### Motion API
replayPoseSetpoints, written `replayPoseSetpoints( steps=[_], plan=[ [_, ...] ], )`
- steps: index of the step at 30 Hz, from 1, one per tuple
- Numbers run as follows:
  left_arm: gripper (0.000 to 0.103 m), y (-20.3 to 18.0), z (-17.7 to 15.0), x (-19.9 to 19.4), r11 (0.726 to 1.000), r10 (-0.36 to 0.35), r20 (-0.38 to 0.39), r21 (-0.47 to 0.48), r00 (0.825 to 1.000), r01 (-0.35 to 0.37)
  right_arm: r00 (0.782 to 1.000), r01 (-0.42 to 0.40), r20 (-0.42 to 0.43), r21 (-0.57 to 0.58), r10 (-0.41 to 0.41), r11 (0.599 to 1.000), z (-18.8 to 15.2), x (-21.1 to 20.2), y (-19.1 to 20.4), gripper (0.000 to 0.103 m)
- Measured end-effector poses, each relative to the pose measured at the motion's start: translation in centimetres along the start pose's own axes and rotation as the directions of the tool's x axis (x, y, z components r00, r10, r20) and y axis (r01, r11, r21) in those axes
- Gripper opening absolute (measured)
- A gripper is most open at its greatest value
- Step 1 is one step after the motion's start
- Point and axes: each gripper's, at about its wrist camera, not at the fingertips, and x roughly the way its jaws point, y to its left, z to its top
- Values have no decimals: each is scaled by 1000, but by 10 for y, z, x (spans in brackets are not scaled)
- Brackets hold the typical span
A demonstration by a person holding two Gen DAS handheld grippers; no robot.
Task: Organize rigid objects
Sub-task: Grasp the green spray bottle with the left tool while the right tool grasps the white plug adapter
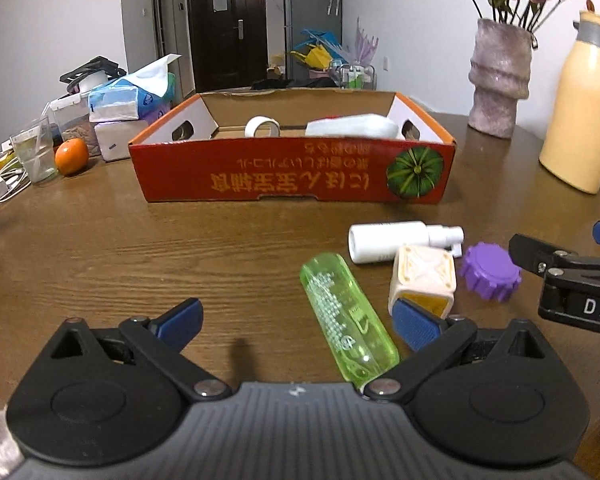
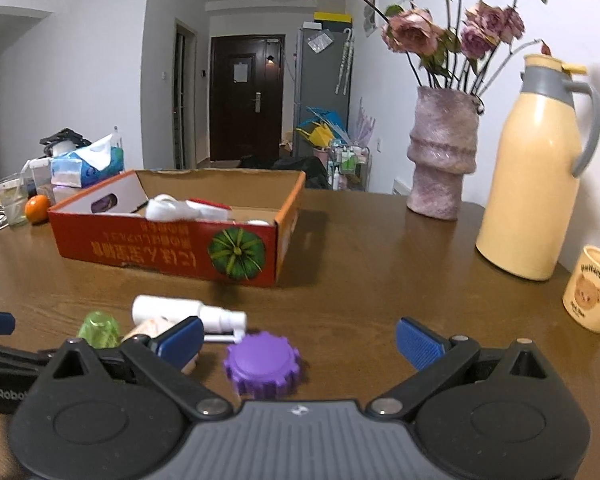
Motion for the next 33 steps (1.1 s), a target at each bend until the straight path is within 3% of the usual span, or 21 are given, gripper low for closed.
replayPoseSetpoints(
  steps=[7, 10, 12, 13, 19, 33],
  plan=[
    [81, -8, -5, 8, 1000, -7, -33, 10, 999, 7, 1000, 3, 1, 22, -3, 1000, -6, -1, -3, 102],
    [60, -8, -7, 14, 999, -32, -62, 8, 998, 32, 1000, 1, -1, 17, -1, 1000, -8, -1, -1, 102],
    [38, -5, -7, 13, 999, -48, -53, -3, 997, 48, 1000, 0, -1, 13, 0, 1000, -9, -1, 0, 102],
    [33, -4, -6, 13, 999, -44, -50, -3, 998, 44, 1000, 0, -1, 12, 0, 1000, -9, -1, 0, 102],
    [32, 4, -4, 12, 997, -82, -53, -18, 995, 81, 1000, -3, 5, 9, 3, 1000, -11, -1, 3, 102],
    [31, 48, 8, -3, 996, -53, 32, -70, 998, 55, 998, -58, 40, 21, 57, 998, -13, -5, 22, 100]
  ],
)
